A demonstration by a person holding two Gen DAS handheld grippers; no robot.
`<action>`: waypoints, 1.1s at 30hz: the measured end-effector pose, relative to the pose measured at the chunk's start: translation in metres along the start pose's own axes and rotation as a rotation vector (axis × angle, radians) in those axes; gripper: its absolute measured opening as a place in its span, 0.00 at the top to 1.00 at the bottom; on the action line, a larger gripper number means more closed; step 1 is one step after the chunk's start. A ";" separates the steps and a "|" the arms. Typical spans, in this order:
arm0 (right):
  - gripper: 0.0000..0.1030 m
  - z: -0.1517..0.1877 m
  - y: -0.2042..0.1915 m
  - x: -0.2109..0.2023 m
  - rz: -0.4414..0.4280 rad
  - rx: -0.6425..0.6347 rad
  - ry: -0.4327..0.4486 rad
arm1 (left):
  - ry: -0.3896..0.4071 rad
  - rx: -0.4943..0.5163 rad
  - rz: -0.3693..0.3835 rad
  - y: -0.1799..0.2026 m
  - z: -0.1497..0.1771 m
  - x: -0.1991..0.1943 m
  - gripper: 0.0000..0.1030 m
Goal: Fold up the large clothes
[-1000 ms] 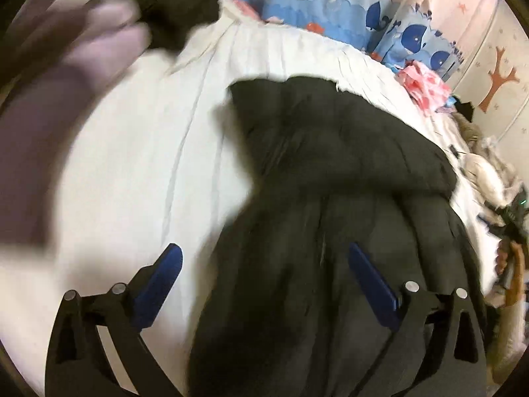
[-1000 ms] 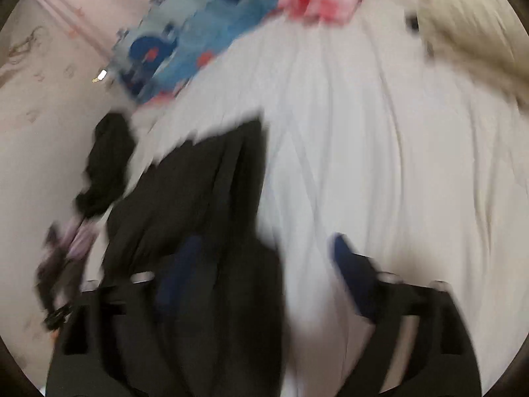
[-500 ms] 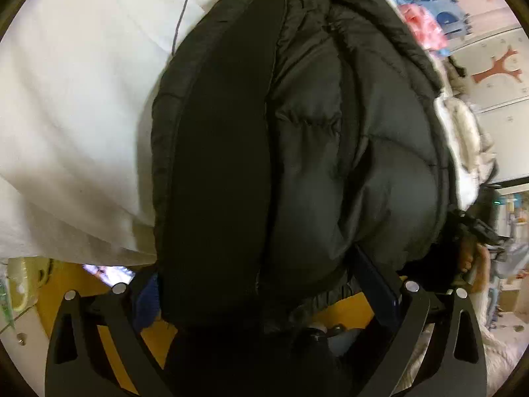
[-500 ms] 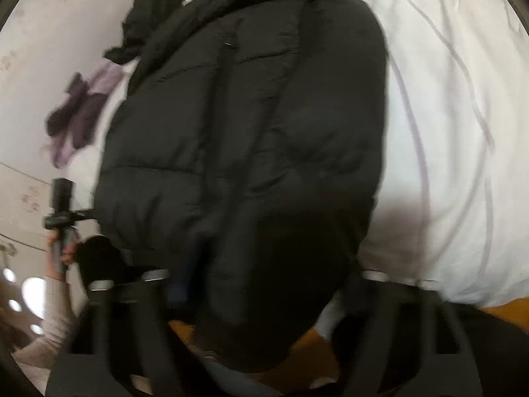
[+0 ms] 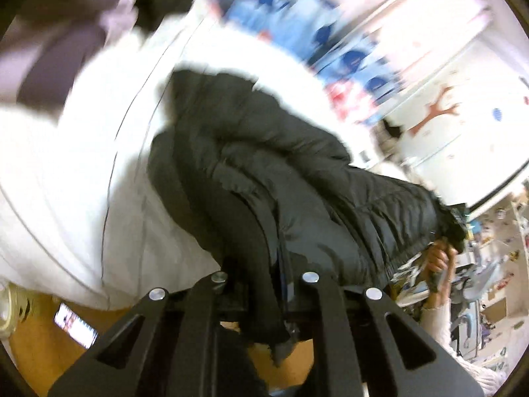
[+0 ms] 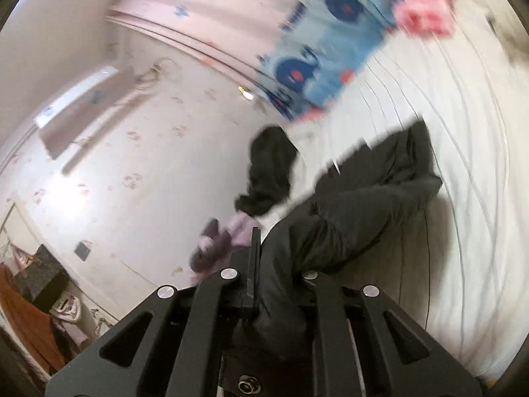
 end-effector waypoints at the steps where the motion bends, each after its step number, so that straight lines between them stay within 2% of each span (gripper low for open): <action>1: 0.92 -0.008 -0.010 -0.016 -0.003 -0.023 0.011 | 0.024 0.023 0.020 0.016 -0.001 -0.015 0.88; 4: 0.92 -0.015 -0.021 -0.059 0.014 -0.094 -0.002 | 0.023 0.092 0.049 0.045 0.019 -0.046 0.88; 5: 0.92 -0.003 -0.019 -0.082 0.053 -0.136 -0.041 | -0.003 0.130 0.063 0.051 0.030 -0.052 0.88; 6: 0.90 0.009 -0.019 -0.087 0.078 -0.157 -0.087 | -0.051 0.183 0.083 0.052 0.050 -0.061 0.85; 7: 0.83 0.023 -0.013 -0.098 0.111 -0.176 -0.151 | -0.137 0.252 0.102 0.053 0.082 -0.063 0.84; 8: 0.79 0.049 0.010 -0.118 0.167 -0.173 -0.252 | -0.193 0.268 0.110 0.047 0.099 -0.064 0.80; 9: 0.78 0.071 0.031 -0.128 0.215 -0.151 -0.325 | -0.230 0.272 0.106 0.040 0.116 -0.065 0.70; 10: 0.78 0.093 0.060 -0.146 0.293 -0.109 -0.378 | -0.266 0.260 0.057 0.021 0.135 -0.069 0.64; 11: 0.78 0.103 0.084 -0.164 0.375 -0.069 -0.390 | -0.281 0.231 -0.001 0.000 0.148 -0.076 0.58; 12: 0.75 0.108 0.107 -0.183 0.471 -0.036 -0.376 | -0.283 0.201 -0.023 -0.012 0.151 -0.077 0.58; 13: 0.73 0.107 0.127 -0.204 0.569 -0.002 -0.336 | -0.265 0.129 -0.073 -0.037 0.149 -0.087 0.56; 14: 0.73 0.098 0.140 -0.219 0.601 0.047 -0.287 | -0.234 0.067 -0.141 -0.057 0.139 -0.095 0.56; 15: 0.73 0.083 0.139 -0.220 0.586 0.058 -0.248 | -0.183 -0.004 -0.206 -0.075 0.121 -0.103 0.55; 17: 0.72 0.051 0.121 -0.197 0.558 -0.022 -0.215 | -0.098 -0.024 -0.209 -0.073 0.085 -0.102 0.52; 18: 0.64 0.038 0.110 -0.175 0.536 -0.068 -0.206 | -0.060 0.004 -0.200 -0.064 0.068 -0.096 0.47; 19: 0.43 0.021 0.093 -0.140 0.502 -0.119 -0.198 | -0.016 0.055 -0.186 -0.047 0.044 -0.082 0.43; 20: 0.33 0.013 0.081 -0.115 0.486 -0.150 -0.195 | 0.026 0.100 -0.178 -0.029 0.021 -0.061 0.30; 21: 0.20 0.006 0.073 -0.082 0.479 -0.191 -0.190 | 0.049 0.124 -0.183 -0.017 0.006 -0.045 0.25; 23: 0.20 -0.005 0.056 -0.004 0.465 -0.292 -0.202 | 0.089 0.177 -0.216 0.009 -0.032 0.007 0.25; 25: 0.20 -0.015 0.057 0.071 0.502 -0.391 -0.198 | 0.133 0.210 -0.235 0.033 -0.065 0.062 0.25; 27: 0.20 -0.023 0.072 0.129 0.586 -0.492 -0.187 | 0.167 0.225 -0.262 0.037 -0.086 0.096 0.23; 28: 0.20 -0.023 0.098 0.153 0.680 -0.522 -0.217 | 0.186 0.232 -0.296 0.036 -0.095 0.120 0.22; 29: 0.21 -0.012 0.124 0.170 0.754 -0.505 -0.265 | 0.194 0.223 -0.322 0.029 -0.098 0.134 0.17; 30: 0.30 -0.001 0.158 0.182 0.835 -0.470 -0.322 | 0.193 0.207 -0.354 0.013 -0.099 0.153 0.17; 31: 0.30 0.011 0.195 0.187 0.895 -0.426 -0.379 | 0.149 0.182 -0.383 -0.004 -0.096 0.182 0.17; 32: 0.29 0.021 0.227 0.183 0.850 -0.341 -0.396 | 0.077 0.157 -0.412 -0.026 -0.089 0.207 0.17; 33: 0.30 0.022 0.241 0.173 0.814 -0.267 -0.372 | 0.024 0.143 -0.426 -0.039 -0.084 0.228 0.17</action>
Point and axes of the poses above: each gripper's, at about its wrist camera, not at the fingertips, and x roughly the way its jaws point, y to its right, z to its underside, the point moved 8 cm from there along x, roughly the way its jaws point, and after that the axes turned 3 degrees about z, right-handed, at the moved point
